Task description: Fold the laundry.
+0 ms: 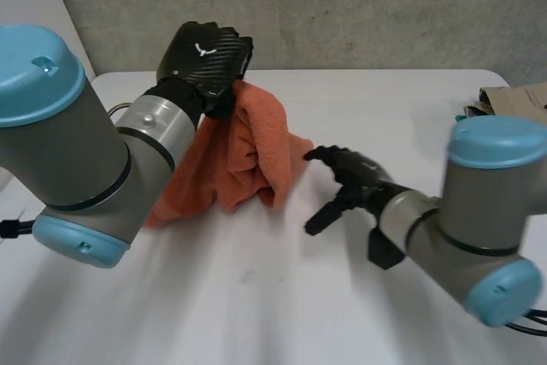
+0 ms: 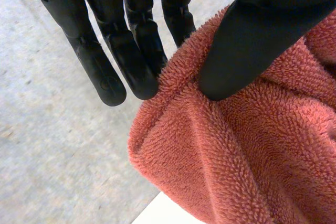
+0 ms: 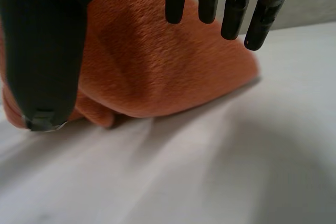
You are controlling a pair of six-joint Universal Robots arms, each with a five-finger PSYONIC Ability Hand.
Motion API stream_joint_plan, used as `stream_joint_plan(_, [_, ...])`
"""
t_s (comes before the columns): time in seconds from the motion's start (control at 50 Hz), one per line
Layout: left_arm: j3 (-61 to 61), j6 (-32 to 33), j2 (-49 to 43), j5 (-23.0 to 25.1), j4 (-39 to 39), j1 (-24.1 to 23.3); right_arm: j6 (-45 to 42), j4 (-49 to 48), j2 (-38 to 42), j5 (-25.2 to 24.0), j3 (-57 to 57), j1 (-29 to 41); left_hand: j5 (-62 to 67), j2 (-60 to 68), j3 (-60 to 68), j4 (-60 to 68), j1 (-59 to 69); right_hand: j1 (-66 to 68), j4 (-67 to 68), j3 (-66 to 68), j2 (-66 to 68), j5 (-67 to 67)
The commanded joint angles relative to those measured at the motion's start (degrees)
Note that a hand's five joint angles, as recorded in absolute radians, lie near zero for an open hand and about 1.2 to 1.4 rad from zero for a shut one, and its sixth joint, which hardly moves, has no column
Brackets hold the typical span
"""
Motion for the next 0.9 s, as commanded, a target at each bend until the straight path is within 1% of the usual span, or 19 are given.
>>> stream_joint_plan(0.02, [-0.6,0.0,0.4,-2.4,-1.8,-0.3,7.0,0.6,9.0,0.0,-10.5,5.7,15.5,11.7,11.8,11.3,16.1,-1.6,-3.4,-2.4,-2.6,-3.3])
stream_joint_plan(0.12, [-0.8,-0.1,1.2,-2.5,-1.8,-0.3,10.7,0.6,13.8,0.1,-16.8,7.8,15.5,11.7,11.8,11.3,16.1,-1.6,-3.4,-2.4,-2.6,-3.3])
stream_joint_plan(0.28, [-0.7,-0.4,3.4,-3.1,-1.8,-0.7,12.4,0.5,19.4,0.5,-24.0,9.5,15.5,11.7,11.8,11.3,16.1,-0.4,-2.2,-1.1,-1.3,-2.1])
stream_joint_plan(0.3, [-0.7,-0.6,3.9,-3.3,-1.8,-0.9,12.3,0.5,19.8,0.6,-24.6,9.5,15.5,11.7,11.8,11.3,16.1,4.6,2.8,3.9,3.7,2.9])
stream_joint_plan(0.32, [-0.7,-0.6,4.3,-3.4,-1.8,-1.1,11.9,0.5,20.6,0.6,-25.7,9.5,15.5,11.7,11.8,11.3,16.1,25.3,23.5,24.6,24.4,23.6])
stream_joint_plan(0.38, [-0.7,-0.6,6.3,-3.9,-1.6,-1.9,11.0,0.6,20.8,1.0,-26.6,9.5,15.5,11.7,11.8,11.3,16.1,64.3,62.5,63.5,63.3,62.6])
stream_joint_plan(0.4, [-0.7,-0.6,6.7,-4.1,-1.6,-2.1,10.0,0.4,20.1,2.0,-26.4,9.0,15.5,11.7,11.8,11.3,16.1,68.3,66.5,67.6,67.4,66.6])
stream_joint_plan(0.44, [-0.9,-0.6,8.4,-4.4,-1.5,-2.1,7.8,0.4,18.5,3.7,-26.2,8.5,15.5,11.7,11.8,11.3,16.1,68.4,66.6,67.6,67.4,66.7])
stream_joint_plan(0.46, [-1.0,-0.6,8.9,-4.5,-1.6,-2.1,5.9,0.2,17.2,4.6,-26.0,8.1,15.5,11.7,11.8,11.3,16.1,68.4,66.6,67.6,67.4,66.7])
stream_joint_plan(0.48, [-1.0,-0.6,9.3,-4.6,-1.6,-2.1,1.0,0.3,13.6,5.8,-24.9,6.9,15.5,11.7,11.8,11.3,16.1,68.4,66.6,67.6,67.4,66.7])
stream_joint_plan(0.54, [-1.8,-0.5,10.8,-4.6,-1.5,-2.1,-9.3,0.3,7.1,6.6,-23.1,3.9,15.5,11.7,11.8,11.3,16.1,68.4,66.6,67.6,67.4,66.7])
stream_joint_plan(0.56, [-2.0,-0.4,11.1,-4.6,-1.4,-2.0,-16.9,0.6,3.1,6.0,-22.5,2.3,15.5,11.7,11.8,11.3,16.1,68.4,66.6,67.6,67.4,66.7])
stream_joint_plan(0.62, [-2.8,-0.5,12.5,-4.3,-1.0,-1.8,-28.2,1.9,-0.8,4.2,-22.7,1.1,15.5,11.7,11.8,11.3,16.1,68.4,66.6,67.6,67.4,66.7])
stream_joint_plan(0.64, [-2.8,-0.6,12.7,-4.3,-0.7,-1.6,-35.2,4.2,-1.9,3.1,-23.1,1.1,15.5,11.7,11.8,11.3,16.1,68.4,66.6,67.6,67.4,66.7])
stream_joint_plan(0.68, [-2.8,-0.6,12.5,-4.5,-0.3,-0.9,-41.2,7.6,-2.5,2.5,-24.2,1.0,15.5,11.7,11.8,11.3,16.1,68.4,66.6,67.6,67.4,66.7])
stream_joint_plan(0.7, [-2.9,-0.5,12.2,-4.5,-0.3,-0.6,-45.6,11.5,-2.8,2.4,-25.7,0.9,15.5,11.7,11.8,11.3,16.1,68.4,66.6,67.6,67.4,66.7])
stream_joint_plan(0.78, [-4.3,-0.8,10.2,-4.3,-1.0,-0.3,-49.4,20.6,-3.8,1.6,-27.4,0.8,15.5,11.7,11.8,11.3,16.1,68.4,66.6,67.6,67.4,66.7])
stream_joint_plan(0.86, [-7.1,-0.8,5.3,-4.3,-0.9,-0.8,-50.9,26.0,-3.5,1.4,-27.0,1.2,15.5,11.7,11.8,11.3,16.1,68.4,66.6,67.6,67.4,66.7])
stream_joint_plan(0.9, [-7.6,-0.8,2.2,-4.2,-0.4,-0.6,-51.6,26.7,-3.0,1.4,-26.8,1.2,15.5,11.7,11.8,11.3,16.1,68.4,66.6,67.6,67.4,66.7])
